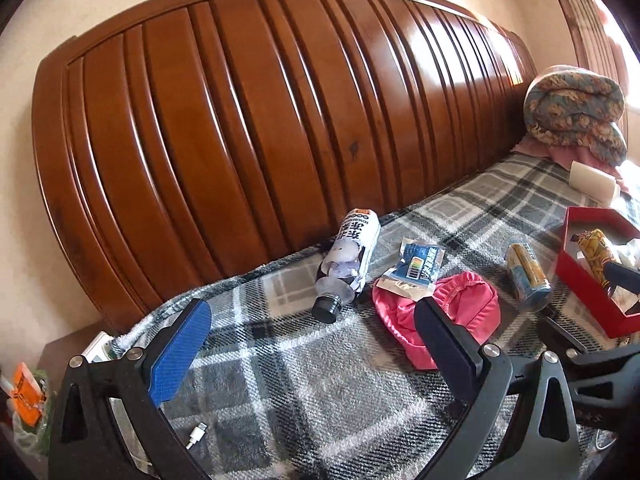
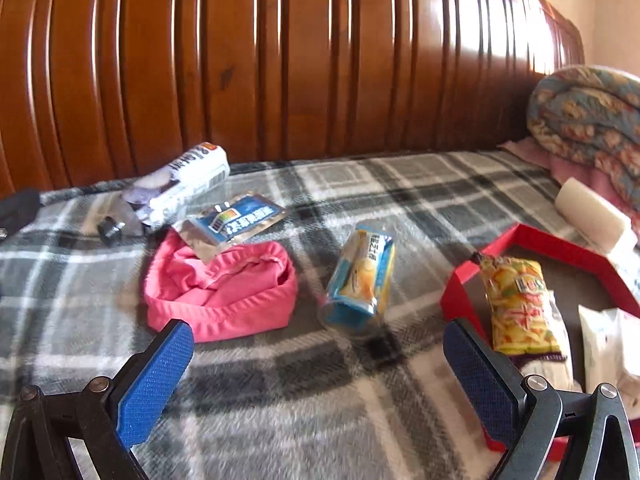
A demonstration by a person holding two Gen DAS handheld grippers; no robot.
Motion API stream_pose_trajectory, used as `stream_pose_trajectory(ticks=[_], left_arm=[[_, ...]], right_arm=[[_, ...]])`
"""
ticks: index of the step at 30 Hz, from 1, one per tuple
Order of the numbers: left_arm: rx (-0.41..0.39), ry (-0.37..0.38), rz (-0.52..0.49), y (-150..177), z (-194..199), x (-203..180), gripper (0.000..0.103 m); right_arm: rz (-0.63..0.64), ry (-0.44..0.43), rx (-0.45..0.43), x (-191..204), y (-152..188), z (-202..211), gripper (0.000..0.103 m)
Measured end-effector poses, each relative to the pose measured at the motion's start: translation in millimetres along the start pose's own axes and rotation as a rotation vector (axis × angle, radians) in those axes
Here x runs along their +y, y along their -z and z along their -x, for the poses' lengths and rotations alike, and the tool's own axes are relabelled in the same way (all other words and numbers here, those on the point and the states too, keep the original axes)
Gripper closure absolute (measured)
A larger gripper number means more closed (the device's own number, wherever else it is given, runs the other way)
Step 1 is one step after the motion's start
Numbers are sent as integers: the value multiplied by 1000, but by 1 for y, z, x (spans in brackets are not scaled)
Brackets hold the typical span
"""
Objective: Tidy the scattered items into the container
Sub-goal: 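Grasp the clear snack canister with right tool while left tool grasps the blue test-strip packet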
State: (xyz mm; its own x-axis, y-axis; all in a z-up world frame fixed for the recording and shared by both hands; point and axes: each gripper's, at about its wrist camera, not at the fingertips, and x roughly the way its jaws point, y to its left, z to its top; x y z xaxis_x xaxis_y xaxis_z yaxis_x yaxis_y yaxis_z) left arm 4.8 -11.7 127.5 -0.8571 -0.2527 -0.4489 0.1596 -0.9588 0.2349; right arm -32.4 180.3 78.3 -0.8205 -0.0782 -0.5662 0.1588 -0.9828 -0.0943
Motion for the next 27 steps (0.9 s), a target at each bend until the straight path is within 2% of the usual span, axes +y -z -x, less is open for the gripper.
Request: stream_pose_trajectory(ticks=[2,5,9,11,13,14,15,16,18,19,21,23,25,27], left_arm=[[-1,10,-15,-1,-4,-1,0],[7,13,-36,1,-12,-1,0],[38,63,10,1,-23,2,0],[55,70,21,2,-33,0,0],[78,72,28,2,-43,-4,0],[99,82,34,4,-51,-6,0],[124,96,38,6,-59,-10,0],[146,111,40,9,-65,-13,0],[179,133,37,12,-77,-23,0],[190,141,34,13,-82,-28,0],[190,173,27,11,-86,-37,0],[157,220,33,7,-89,-47,0],[136,244,44,-2,-94,-58,0],[115,266,62,-15,-103,-70,0]], right_arm=[[-24,49,38,1,-8,-25,0],[-123,30,62,-9,-23,-56,1],[-203,39,101,-16,-35,-97,1],[-227,7,135,-16,-34,-116,3],[-222,11,153,-14,-25,-136,5],[-248,-6,221,-18,-17,-153,14],[-282,-25,244,-23,-12,-161,14],[-311,-39,224,-28,-11,-158,16],[-353,-36,203,-35,-9,-151,30],[-375,-32,196,-39,-8,-148,34],[-433,-25,180,-50,-4,-143,52],[-492,-27,172,-61,1,-136,52],[-469,46,179,-65,2,-129,52],[-445,53,189,-66,3,-131,52]])
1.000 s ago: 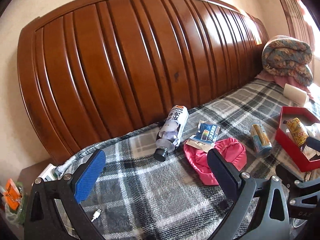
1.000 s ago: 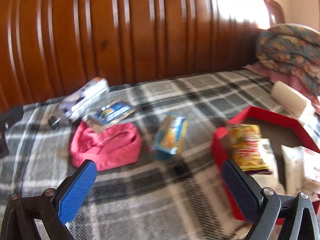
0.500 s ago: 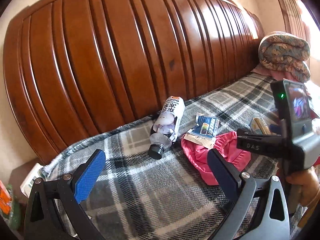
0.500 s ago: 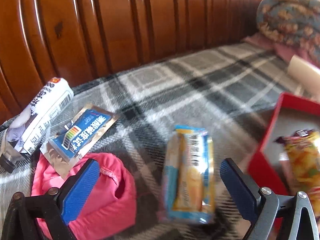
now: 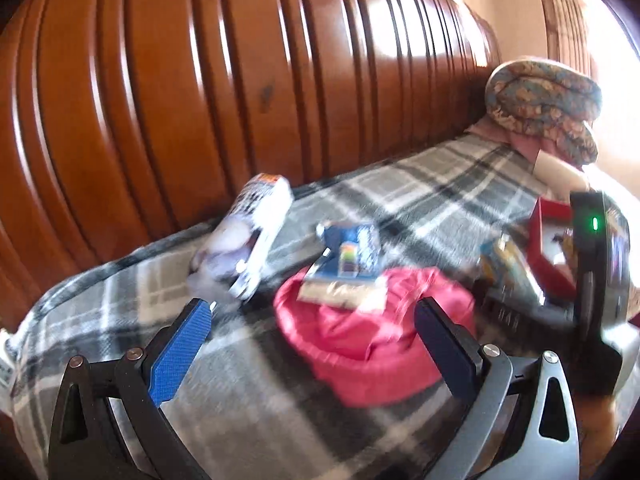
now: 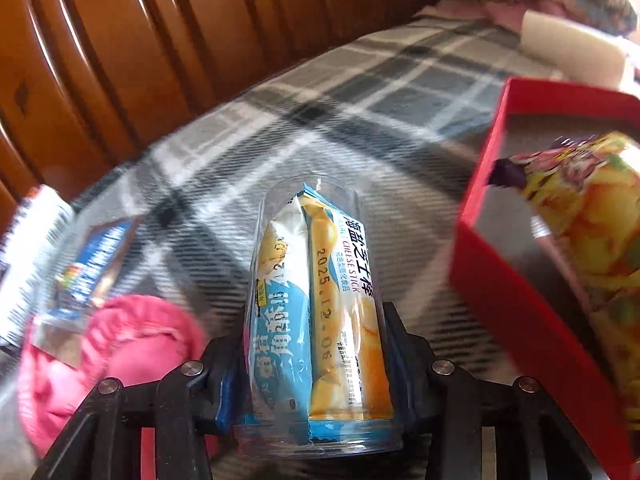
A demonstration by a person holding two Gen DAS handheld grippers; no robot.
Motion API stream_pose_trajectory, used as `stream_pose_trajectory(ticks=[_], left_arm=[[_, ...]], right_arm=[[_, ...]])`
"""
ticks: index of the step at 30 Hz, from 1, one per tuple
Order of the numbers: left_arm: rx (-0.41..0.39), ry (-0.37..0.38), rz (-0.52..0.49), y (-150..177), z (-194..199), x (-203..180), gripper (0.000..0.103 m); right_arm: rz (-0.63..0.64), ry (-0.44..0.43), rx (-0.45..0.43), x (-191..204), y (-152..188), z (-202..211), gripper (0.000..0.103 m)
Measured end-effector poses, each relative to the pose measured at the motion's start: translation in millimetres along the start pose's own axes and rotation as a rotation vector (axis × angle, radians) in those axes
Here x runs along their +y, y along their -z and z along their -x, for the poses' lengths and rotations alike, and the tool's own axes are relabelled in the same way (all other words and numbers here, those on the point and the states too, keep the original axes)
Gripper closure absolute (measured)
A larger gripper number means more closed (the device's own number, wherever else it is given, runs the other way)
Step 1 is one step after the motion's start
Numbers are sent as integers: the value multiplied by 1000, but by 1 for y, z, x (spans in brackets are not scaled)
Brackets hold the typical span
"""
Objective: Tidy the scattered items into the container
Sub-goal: 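Grasp the clear snack canister with right tool while left tool grasps the blue test-strip packet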
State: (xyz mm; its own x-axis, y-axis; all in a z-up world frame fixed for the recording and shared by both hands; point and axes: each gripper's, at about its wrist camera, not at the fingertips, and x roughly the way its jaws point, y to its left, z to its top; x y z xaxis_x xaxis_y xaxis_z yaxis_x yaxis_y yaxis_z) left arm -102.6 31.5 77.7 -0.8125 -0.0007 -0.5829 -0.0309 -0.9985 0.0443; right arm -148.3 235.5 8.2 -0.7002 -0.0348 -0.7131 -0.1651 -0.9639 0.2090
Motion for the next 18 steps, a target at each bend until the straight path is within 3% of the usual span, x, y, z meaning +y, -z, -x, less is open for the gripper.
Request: stream_pose_trajectory(ticks=[8,10,13,16,18], left_arm=[[-23,-15,32,-47,-63,-25,0],[27,-32,34,-46,-94,-28,0],[282,-81,53,-30,-163,-26,0],[240,7,173,-33,-160,-8,0],[244,-6,159,-33,-162,-11,0]], right_arm=[[-10,-12,-2,-4,1,-2,52],[-2,-6,0,-1,1,-3,51],[-11,-27,-2,-4,1,-4,49],[-34,-79,-6,-9,2,-4,44],[-49,-105,-10,-12,2,-3,42]])
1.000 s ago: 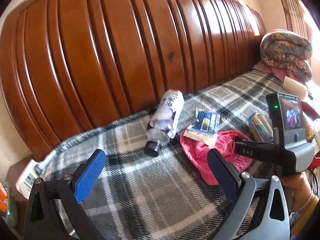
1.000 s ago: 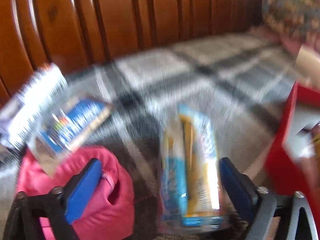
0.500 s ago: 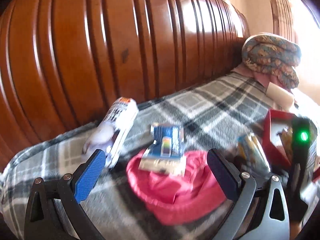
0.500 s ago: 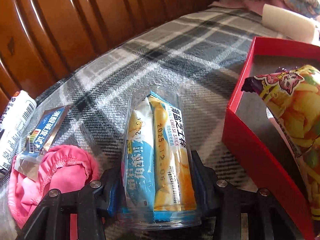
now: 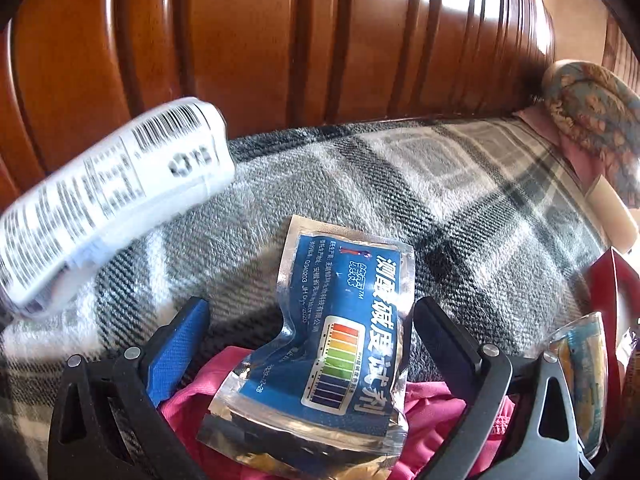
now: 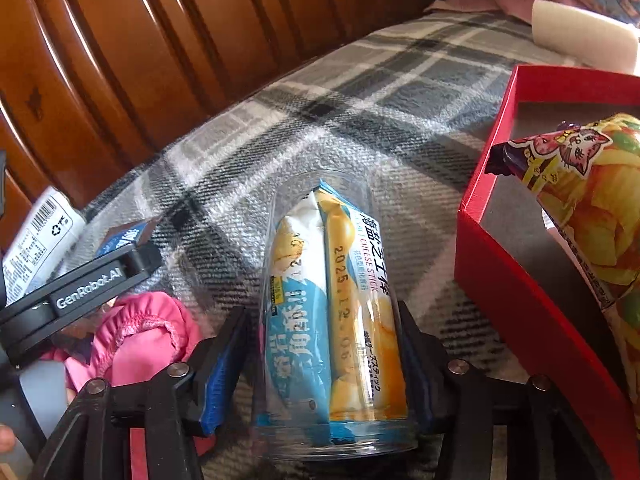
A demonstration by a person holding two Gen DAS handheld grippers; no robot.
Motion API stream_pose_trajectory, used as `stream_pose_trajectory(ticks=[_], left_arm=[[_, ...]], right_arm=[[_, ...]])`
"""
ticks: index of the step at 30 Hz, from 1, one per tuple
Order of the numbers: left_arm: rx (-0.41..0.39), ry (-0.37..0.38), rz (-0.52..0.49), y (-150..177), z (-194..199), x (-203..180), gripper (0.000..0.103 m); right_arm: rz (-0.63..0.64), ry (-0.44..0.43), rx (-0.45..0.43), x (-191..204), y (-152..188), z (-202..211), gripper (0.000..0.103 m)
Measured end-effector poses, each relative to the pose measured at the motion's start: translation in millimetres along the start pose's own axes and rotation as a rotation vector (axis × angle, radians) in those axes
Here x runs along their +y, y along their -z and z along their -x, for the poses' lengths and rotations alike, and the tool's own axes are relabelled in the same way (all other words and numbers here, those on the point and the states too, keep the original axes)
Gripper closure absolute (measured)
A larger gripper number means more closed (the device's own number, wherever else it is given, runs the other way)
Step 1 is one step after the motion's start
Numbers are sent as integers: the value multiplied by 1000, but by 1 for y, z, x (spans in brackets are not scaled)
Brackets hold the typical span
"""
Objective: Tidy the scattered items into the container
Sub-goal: 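Grasp the clear snack canister with right tool while left tool grasps the blue test-strip packet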
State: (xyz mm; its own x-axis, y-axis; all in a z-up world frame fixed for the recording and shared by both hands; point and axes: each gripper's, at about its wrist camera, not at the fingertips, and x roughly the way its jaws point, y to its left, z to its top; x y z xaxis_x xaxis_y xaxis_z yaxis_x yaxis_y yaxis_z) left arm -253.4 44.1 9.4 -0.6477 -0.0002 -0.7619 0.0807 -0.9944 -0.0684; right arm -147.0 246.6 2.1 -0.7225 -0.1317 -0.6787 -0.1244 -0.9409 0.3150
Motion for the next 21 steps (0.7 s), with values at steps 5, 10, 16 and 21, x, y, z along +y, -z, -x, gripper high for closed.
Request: stream_pose_trajectory(ticks=[5,10,16,21], left_arm=[[8,-65,-50,-3,-5,-13,0],[9,-66,-55,-7,-7,-15,2],[-3,-74,-71,-11,-6,-21,11],[-16,-70,-76,-16,-5,-23,23]], right_arm=[[23,22,6,6,0,-1,41],[156,167,36,31,3,-9,39],[197,205,49,34,4,-12,40],[210,210,47,36,4,-12,45]])
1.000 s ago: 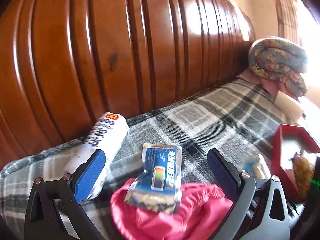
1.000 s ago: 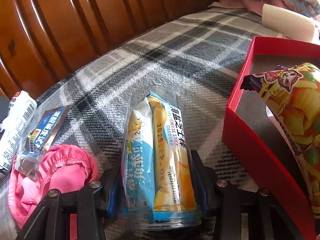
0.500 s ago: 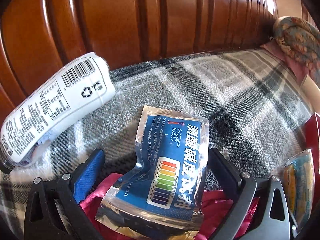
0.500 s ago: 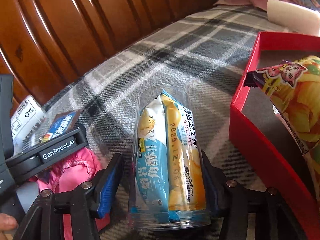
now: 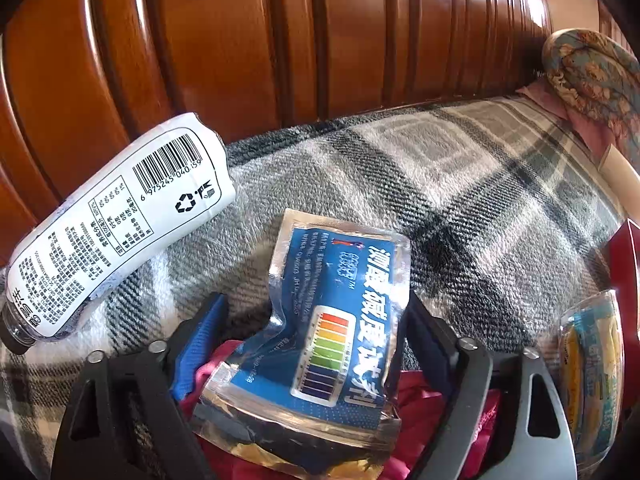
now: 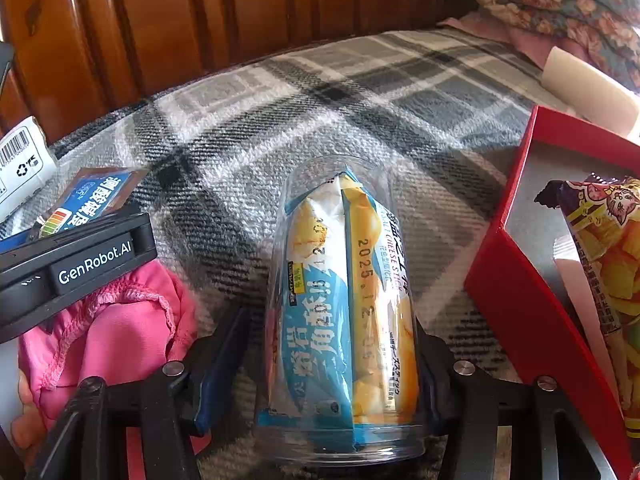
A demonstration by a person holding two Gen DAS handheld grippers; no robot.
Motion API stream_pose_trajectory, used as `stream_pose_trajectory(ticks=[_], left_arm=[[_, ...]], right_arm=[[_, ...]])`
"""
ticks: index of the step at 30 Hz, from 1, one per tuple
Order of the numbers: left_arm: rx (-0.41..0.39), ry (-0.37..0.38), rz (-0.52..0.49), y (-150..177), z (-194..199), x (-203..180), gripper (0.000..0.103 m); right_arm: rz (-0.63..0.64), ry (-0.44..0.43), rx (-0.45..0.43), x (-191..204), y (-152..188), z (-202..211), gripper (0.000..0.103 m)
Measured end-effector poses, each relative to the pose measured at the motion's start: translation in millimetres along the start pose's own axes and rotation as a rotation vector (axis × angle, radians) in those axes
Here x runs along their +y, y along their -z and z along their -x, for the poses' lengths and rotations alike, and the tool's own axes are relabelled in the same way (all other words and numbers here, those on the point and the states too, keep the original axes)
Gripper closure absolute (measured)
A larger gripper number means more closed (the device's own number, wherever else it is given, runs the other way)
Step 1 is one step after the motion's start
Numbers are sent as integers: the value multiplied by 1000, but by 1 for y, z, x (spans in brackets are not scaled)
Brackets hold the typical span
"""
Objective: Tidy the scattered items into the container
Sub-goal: 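Grasp the clear snack canister with right tool while left tool grasps the blue test-strip packet, then carry the canister and blue packet over the red tray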
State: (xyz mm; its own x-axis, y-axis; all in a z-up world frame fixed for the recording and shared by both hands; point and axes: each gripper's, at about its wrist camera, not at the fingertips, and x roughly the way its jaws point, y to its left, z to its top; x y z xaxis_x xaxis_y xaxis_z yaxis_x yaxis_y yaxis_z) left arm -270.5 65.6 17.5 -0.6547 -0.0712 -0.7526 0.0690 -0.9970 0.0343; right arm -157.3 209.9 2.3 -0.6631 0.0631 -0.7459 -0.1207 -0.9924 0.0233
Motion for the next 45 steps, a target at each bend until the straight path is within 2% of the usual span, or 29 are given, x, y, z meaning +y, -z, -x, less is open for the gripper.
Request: stream_pose_trajectory(ticks=[1,2,10,15,20,22,24,27,30,32,37,42,45], left_arm=[[-7,-6,-4,-1,2,-1,32],[-15,-18,-8,-2,4,-2,32],[-16,-17,-8,-12,0,-4,32],[-5,-23,-28,-22,0,-5,33],[-76,-24,-84,-31,22,-13,33],[-102,1,-80,-36,36,-14,33],[-116,17,-63,-17,62,-12,33],[-148,34,-35,-16,90,-4,32],[-183,29,-27,6,124,20,32],[-199,12,-26,1,120,10,32],[-219,-1,7,20,158,42,32],[-231,-42,8,38,183,52,32],[-232,-25,6,50,204,55,32]], right_arm=[[3,-2,-2,1,0,1,47],[7,-7,-5,1,0,3,52],[73,6,-13,2,7,21,52],[71,-1,-16,1,6,27,53],[79,7,-36,0,0,33,53],[61,-4,-45,-2,-4,36,53],[45,-10,-57,-3,-8,40,53],[47,15,-73,-2,-12,48,53],[54,28,-86,-1,-16,57,53],[44,19,-92,0,-19,64,53],[18,-27,-105,2,-20,82,53],[-18,-61,-123,2,-17,104,53],[-45,-80,-140,-3,-14,119,53]])
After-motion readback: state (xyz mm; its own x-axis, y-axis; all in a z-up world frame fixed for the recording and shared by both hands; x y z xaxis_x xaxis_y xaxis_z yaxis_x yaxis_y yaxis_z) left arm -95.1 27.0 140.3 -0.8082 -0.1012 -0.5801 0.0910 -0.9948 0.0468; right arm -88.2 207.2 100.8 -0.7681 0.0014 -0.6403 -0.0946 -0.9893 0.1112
